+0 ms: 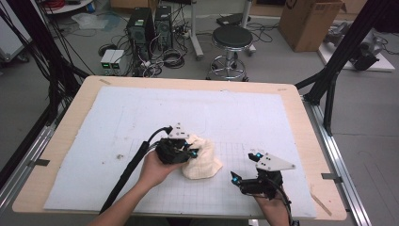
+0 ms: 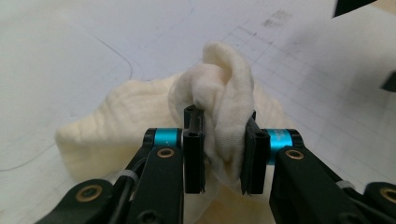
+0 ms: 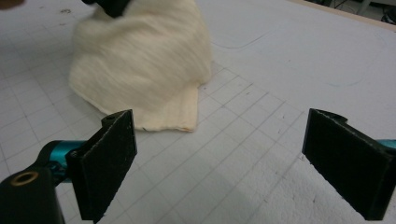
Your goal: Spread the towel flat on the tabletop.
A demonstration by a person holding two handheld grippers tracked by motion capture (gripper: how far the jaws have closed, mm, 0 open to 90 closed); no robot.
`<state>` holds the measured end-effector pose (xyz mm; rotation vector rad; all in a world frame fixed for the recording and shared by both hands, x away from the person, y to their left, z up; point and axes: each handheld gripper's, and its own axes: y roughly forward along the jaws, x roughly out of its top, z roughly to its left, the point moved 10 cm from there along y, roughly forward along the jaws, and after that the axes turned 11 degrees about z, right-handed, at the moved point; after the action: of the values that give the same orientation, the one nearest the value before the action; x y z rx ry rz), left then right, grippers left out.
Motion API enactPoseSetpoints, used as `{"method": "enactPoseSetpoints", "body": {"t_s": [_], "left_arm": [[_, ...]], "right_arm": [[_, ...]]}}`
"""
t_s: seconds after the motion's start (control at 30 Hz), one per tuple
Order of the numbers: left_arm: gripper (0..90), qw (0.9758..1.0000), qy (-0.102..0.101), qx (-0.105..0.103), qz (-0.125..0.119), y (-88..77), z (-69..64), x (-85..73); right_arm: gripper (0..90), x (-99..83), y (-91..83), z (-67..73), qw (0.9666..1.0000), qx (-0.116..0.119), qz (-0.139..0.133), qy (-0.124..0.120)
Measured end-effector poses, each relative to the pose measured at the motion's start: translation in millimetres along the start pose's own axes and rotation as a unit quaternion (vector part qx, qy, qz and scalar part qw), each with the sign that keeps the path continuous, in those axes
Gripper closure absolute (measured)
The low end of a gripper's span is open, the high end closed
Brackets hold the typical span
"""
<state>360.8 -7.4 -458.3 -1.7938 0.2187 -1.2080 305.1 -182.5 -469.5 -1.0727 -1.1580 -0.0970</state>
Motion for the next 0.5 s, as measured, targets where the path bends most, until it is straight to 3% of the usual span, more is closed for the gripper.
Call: {"method": "enactPoseSetpoints", "body": {"t_s": [0.1, 0.23, 0.33, 0.37, 0.4, 0.5], "left_arm": [[74.1, 0.9997, -0.021, 0.01, 0.002, 17.3, 13.1, 0.5], [72.2, 0.9992, -0.028, 0.021, 0.019, 29.9, 25.9, -5.5], [69.6, 0.9994, -0.02, 0.021, 0.017, 29.2, 25.1, -6.2], [62.5, 0.9995, -0.018, 0.02, 0.016, 27.7, 24.5, -5.5], [62.5, 0.9996, -0.02, 0.017, 0.012, 26.1, 24.1, -4.6], [49.6, 0.9998, -0.018, 0.006, -0.007, 14.0, 22.7, 0.5]], "right_arm": [[9.4, -0.7, 0.3, 0.5, 1.0, 0.001, 0.003, -0.003], [9.4, -2.7, 1.7, 0.2, 1.0, 0.006, 0.008, -0.001], [9.4, -2.6, 2.6, 0.7, 0.9999, 0.008, 0.008, -0.002], [9.4, -3.0, 4.5, 0.5, 0.9999, 0.007, 0.012, -0.007], [9.4, -3.0, 4.5, 0.5, 0.9999, 0.007, 0.012, -0.007], [9.4, -2.0, 5.9, 1.3, 0.9998, 0.012, 0.014, -0.005]]}}
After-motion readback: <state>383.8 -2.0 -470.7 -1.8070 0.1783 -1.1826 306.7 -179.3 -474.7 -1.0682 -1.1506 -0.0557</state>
